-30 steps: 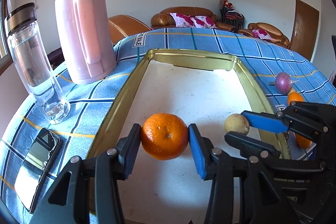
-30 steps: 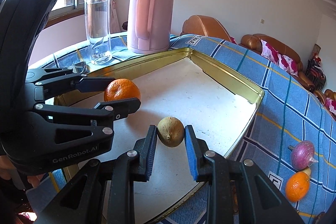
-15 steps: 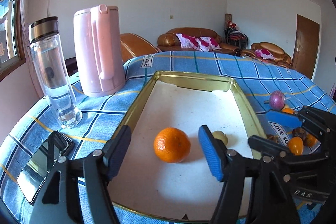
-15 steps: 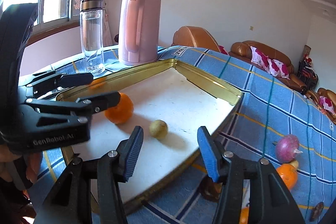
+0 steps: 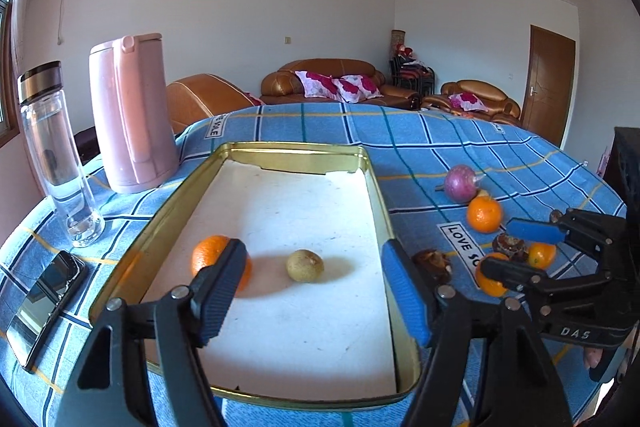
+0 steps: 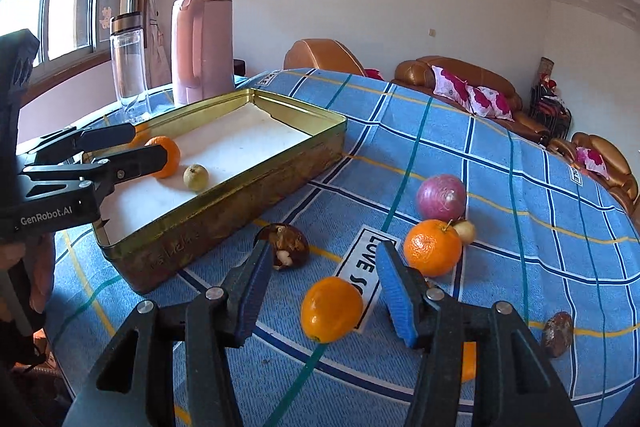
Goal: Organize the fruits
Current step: 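Open left tool to drop the orange in the tray while right tool releases its fruit, then grasp the dark brown mangosteen with left tool while right tool grasps another large orange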
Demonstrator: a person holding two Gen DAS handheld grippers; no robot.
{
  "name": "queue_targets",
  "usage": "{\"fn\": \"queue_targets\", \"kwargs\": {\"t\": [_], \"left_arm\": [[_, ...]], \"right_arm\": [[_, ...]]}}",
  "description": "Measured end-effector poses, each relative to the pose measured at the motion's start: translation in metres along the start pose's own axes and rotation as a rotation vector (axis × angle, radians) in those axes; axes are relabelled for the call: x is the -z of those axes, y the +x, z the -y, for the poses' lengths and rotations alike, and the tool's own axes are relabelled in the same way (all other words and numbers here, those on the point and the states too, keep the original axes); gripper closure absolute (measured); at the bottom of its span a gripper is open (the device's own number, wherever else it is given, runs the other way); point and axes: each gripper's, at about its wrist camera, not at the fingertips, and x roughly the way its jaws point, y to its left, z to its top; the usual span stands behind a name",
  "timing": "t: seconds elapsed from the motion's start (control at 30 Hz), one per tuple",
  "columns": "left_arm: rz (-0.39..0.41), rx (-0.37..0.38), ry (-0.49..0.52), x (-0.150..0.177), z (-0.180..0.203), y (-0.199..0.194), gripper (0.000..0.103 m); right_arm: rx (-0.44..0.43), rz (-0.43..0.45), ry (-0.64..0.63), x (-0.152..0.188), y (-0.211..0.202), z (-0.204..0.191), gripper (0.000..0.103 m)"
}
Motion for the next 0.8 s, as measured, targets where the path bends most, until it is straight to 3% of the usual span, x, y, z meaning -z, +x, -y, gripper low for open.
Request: {"fn": "queue_targets", "kwargs": {"t": [0.2,0.27,0.5,0.6,0.8], "left_arm": [[-0.005,0.027,0.021,0.001,0.017,-0.001,0.028],[-0.007,0.042,0.037,0.001,0.022,-0.001,0.028],[-0.018,0.095,0.134,-0.003,0.056,0.0,0.039],[-0.051,0.122,0.181,-0.003,0.073,0.009,0.05],[-0.135,0.199,0.204,-0.003,0.105,0.033,0.05]], "right_arm": [[-0.027,-0.133,-0.015,0.006,0.021,0.001,0.054],[-0.042,-0.142,-0.004,0.007,0.022,0.004,0.065],[0.027,-0.012,0.022,0.01,-0.007,0.013,0.065],[0.069,0.042,0.07,0.015,-0.022,0.027,0.065],[0.167,0.095,0.132,0.023,-0.04,0.057,0.065]]}}
